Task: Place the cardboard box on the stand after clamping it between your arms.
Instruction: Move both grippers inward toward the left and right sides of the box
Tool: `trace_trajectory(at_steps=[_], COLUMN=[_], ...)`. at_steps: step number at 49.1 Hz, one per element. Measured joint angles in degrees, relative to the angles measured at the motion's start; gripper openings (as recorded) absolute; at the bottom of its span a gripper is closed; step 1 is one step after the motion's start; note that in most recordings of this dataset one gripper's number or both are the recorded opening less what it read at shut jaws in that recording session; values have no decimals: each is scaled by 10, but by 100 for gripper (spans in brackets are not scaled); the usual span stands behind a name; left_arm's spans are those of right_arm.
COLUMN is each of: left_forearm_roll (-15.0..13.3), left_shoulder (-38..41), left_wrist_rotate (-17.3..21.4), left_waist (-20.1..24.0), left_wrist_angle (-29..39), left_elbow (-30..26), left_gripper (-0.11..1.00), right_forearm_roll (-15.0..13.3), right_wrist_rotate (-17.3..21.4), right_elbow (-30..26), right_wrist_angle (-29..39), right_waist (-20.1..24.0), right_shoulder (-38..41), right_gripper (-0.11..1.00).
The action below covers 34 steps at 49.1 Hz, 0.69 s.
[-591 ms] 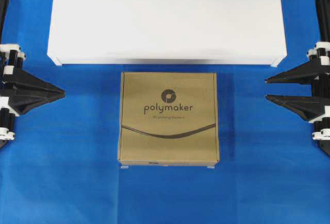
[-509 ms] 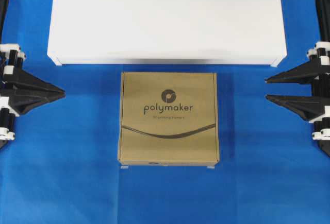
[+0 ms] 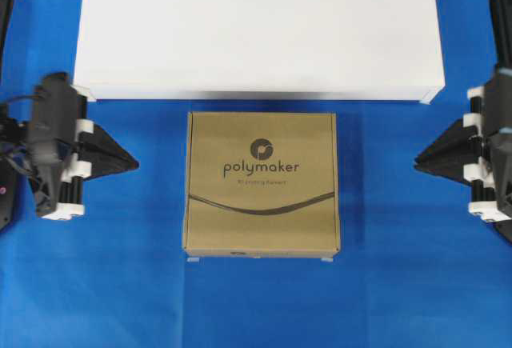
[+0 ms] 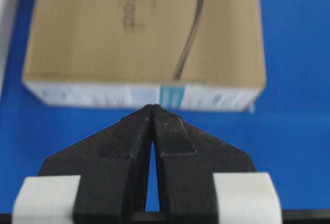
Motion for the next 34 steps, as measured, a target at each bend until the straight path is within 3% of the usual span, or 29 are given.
trace_trajectory(at_steps=[12, 18, 29, 34], left_forearm_roll=[1, 1, 1, 0], left_shoulder=[59, 82, 129, 157], left_wrist_rotate=[39, 51, 47, 42], left_waist=[-1, -4, -4, -4], left_wrist_angle=[64, 74, 66, 55], left_elbow=[-33, -44, -46, -46], left_gripper=[0, 5, 69, 88], right_forearm_roll=[-21, -25, -29, -29], right_wrist_rotate=[0, -1, -19, -38], right_elbow=[-13, -25, -39, -43], right_wrist_angle=[56, 69, 65, 45], right_waist=[-1, -5, -8, -8], right_shoulder=[82, 132, 211, 238], right_gripper=[9, 26, 89, 100])
